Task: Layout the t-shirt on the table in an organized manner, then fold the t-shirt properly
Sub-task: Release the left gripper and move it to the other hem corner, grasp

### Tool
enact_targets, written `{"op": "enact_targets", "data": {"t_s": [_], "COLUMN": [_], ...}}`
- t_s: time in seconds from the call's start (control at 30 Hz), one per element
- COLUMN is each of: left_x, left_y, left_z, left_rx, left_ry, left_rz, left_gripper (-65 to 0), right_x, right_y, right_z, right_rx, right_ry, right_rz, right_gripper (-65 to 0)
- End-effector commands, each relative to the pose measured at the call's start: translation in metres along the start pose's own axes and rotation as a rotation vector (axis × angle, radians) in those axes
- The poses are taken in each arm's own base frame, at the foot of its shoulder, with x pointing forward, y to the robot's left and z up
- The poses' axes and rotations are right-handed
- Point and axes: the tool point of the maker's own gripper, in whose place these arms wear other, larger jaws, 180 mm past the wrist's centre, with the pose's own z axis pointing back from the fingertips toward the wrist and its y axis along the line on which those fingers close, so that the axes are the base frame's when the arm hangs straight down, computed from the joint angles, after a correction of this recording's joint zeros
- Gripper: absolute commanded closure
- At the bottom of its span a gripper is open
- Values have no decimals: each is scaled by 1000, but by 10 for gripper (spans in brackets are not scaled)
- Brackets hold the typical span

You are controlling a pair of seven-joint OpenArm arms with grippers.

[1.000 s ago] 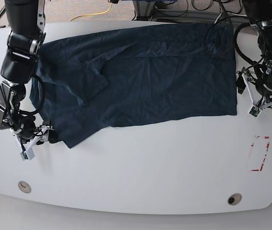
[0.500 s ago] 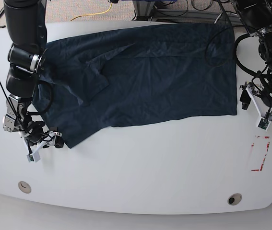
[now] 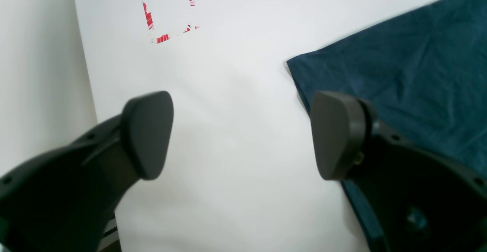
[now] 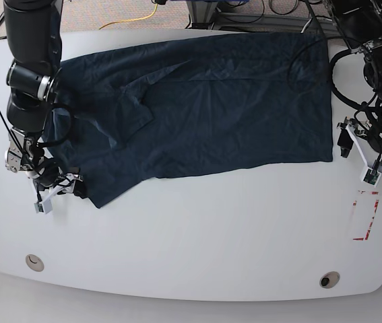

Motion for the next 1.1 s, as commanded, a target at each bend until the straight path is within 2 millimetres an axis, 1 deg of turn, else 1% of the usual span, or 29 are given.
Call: {"op": "enact_targets", "data": {"t_s": [0.0,0.1,0.17,0.33,0.4,0.47,0.53,0.6,0.7,0.73,0.77,0.83,0.97,1.03,1.07], "left_x": [12,12,12,12,12,15,18,13,-5,-8,-7,-7,-18,-28,-28], "left_y": [10,9,9,10,10,13,16,22,31,33,37,41,37,31,31], "left_z": [6,6,6,5,5,5,5,2,-2,-4,-6,-11,-22,-30,-33], "left_rx": [26,25,26,27,28,34,40,45,46,47,46,42,10,-20,-26], "left_ry": [-38,-39,-38,-38,-38,-44,-51,-40,-6,-1,-2,-1,31,60,63], "left_rz": [-11,-10,-10,-7,-4,-2,5,35,93,109,127,152,183,205,212], "left_gripper": [-525,-525,-525,-525,-525,-525,-525,-525,-525,-525,-525,-525,-525,-526,-526], "right_x": [26,21,15,18,12,11,10,9,8,7,6,-2,-6,-8,-8], "right_y": [-3,0,10,29,32,33,33,33,33,32,32,31,29,29,29], "right_z": [6,3,-2,-9,-10,-10,-9,-10,-10,-10,-10,-9,-8,-8,-8], "right_rx": [-1,6,24,52,54,55,54,54,55,54,54,52,48,48,48], "right_ry": [-61,-37,-12,4,13,10,11,14,15,17,18,31,38,41,41], "right_rz": [5,4,3,33,38,42,43,42,41,41,40,38,37,36,36], "right_gripper": [-374,-374,-373,-371,-371,-366,-342,-287,-174,-144,-105,-49,-41,-36,-36]}}
